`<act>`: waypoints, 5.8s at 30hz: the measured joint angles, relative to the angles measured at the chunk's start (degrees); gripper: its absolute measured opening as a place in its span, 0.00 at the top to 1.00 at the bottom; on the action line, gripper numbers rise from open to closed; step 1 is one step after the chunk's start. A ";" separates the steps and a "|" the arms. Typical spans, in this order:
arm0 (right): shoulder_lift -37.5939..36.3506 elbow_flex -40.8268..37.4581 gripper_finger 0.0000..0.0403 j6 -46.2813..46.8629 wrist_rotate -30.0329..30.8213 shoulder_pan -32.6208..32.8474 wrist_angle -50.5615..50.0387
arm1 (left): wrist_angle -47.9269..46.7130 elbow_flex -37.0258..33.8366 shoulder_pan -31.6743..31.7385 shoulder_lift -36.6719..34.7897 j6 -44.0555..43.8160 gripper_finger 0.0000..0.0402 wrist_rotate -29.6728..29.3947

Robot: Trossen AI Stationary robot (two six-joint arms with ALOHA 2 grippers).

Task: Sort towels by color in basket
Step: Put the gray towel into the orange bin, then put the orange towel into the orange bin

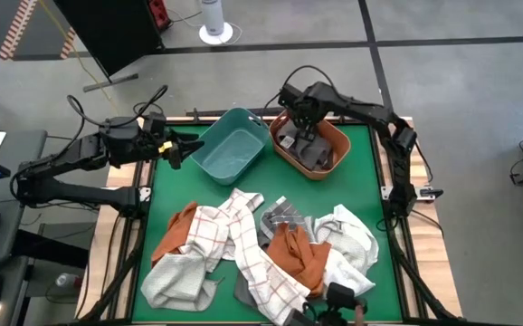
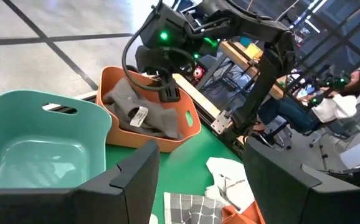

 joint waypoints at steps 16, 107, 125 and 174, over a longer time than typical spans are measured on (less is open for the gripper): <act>-4.61 0.02 0.28 5.74 -24.94 2.20 10.26 | 0.04 0.00 0.00 0.04 -0.38 0.46 -2.00; 2.24 -0.02 0.94 36.39 -44.83 39.86 -1.64 | -17.63 0.01 -6.69 -8.09 12.67 0.46 1.69; -28.70 7.52 0.96 35.39 -35.57 22.00 19.97 | -11.13 0.00 -6.69 -5.25 13.46 0.46 -2.26; -17.72 7.50 0.94 22.30 -19.93 1.70 33.13 | 0.68 0.00 -6.69 4.43 -0.63 0.46 -4.72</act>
